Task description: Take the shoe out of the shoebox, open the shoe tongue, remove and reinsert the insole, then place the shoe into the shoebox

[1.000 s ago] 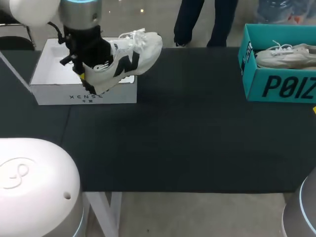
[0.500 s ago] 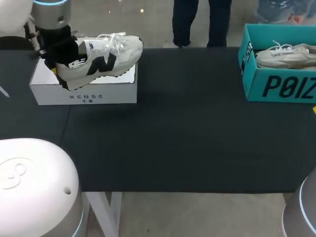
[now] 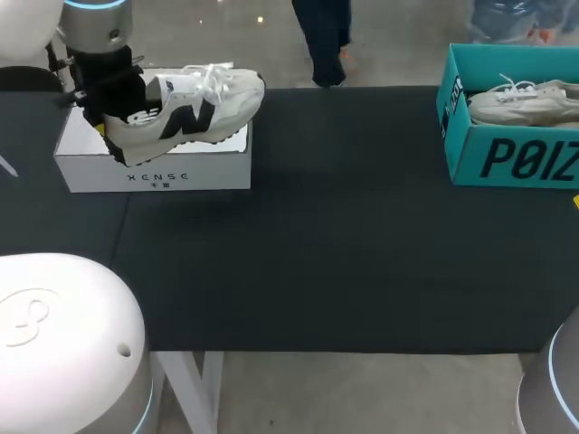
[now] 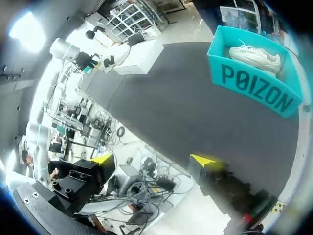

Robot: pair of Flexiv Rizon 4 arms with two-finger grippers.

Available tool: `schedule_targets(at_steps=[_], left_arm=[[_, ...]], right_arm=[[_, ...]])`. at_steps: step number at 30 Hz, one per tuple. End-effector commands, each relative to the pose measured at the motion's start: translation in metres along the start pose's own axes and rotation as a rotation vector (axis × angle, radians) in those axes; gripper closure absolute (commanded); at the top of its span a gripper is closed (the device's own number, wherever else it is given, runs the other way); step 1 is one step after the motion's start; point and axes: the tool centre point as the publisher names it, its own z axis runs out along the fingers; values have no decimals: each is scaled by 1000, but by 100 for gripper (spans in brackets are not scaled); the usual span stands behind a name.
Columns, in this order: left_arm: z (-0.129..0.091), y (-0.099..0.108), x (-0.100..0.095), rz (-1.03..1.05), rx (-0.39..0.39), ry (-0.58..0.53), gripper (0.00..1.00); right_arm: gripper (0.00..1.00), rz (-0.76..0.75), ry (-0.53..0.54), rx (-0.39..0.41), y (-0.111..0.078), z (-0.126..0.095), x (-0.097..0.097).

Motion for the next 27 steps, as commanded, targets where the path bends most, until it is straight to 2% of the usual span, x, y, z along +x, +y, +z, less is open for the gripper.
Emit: schedule_targets(at_steps=[1, 3, 6, 14, 19, 21, 27], left_arm=[[-1, 0, 0, 1, 0, -1, 100], [-1, 0, 0, 1, 0, -1, 100], [1, 12, 0, 43, -8, -21, 100], [8, 65, -1, 106, -67, -34, 100], [16, 90, -2, 192, -45, -22, 100], [21, 98, -3, 235, 2, 2, 100], [36, 120, -5, 351, -38, -26, 100]], right_arm=[[0, 1, -1, 1, 0, 0, 0], [0, 1, -1, 1, 0, 0, 0], [0, 1, -1, 1, 0, 0, 0], [0, 1, -1, 1, 0, 0, 0], [0, 1, -1, 1, 0, 0, 0], [0, 1, -1, 1, 0, 0, 0], [0, 1, -1, 1, 0, 0, 0]])
